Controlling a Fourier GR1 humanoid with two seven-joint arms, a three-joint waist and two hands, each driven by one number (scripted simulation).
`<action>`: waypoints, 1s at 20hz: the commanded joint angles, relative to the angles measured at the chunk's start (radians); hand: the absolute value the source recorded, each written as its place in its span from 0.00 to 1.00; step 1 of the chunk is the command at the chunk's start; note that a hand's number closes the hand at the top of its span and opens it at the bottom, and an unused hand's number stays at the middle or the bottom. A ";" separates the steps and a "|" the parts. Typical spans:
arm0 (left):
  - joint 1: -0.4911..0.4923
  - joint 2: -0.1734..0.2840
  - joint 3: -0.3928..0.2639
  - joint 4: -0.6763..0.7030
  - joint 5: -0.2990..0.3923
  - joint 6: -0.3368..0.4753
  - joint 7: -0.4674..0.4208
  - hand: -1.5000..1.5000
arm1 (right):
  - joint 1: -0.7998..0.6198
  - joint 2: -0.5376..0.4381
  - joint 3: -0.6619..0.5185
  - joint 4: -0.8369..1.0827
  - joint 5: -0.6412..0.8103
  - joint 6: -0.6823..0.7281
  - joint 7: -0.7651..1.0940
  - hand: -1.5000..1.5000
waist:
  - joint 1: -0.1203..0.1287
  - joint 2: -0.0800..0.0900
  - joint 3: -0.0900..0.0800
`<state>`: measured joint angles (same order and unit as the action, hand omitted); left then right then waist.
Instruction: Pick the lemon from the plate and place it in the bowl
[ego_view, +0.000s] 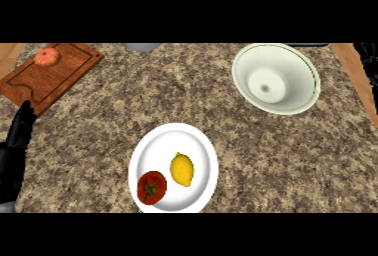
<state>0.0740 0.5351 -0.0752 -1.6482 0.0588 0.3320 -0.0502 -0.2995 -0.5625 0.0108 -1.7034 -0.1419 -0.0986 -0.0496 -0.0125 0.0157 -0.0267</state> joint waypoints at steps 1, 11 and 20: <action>-0.049 -0.013 0.025 0.046 0.047 -0.043 -0.031 0.50 | -0.031 0.092 0.169 -0.075 0.014 0.030 0.062 0.00 | 0.021 -0.014 0.024; -0.245 -0.095 0.073 0.037 0.216 -0.077 0.033 0.50 | 0.025 0.472 0.753 -0.075 0.375 -0.142 -0.081 0.00 | 0.006 -0.018 0.024; -0.235 -0.076 0.130 0.125 0.245 -0.151 -0.010 0.50 | 0.087 0.450 1.030 -0.184 0.881 -0.200 0.248 0.00 | -0.009 -0.027 0.025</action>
<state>-0.1759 0.4596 0.0431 -1.5351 0.2975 0.1970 -0.0515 -0.2339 -0.0825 0.9715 -1.7903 0.5560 -0.3042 0.0297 -0.0104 -0.0058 -0.0027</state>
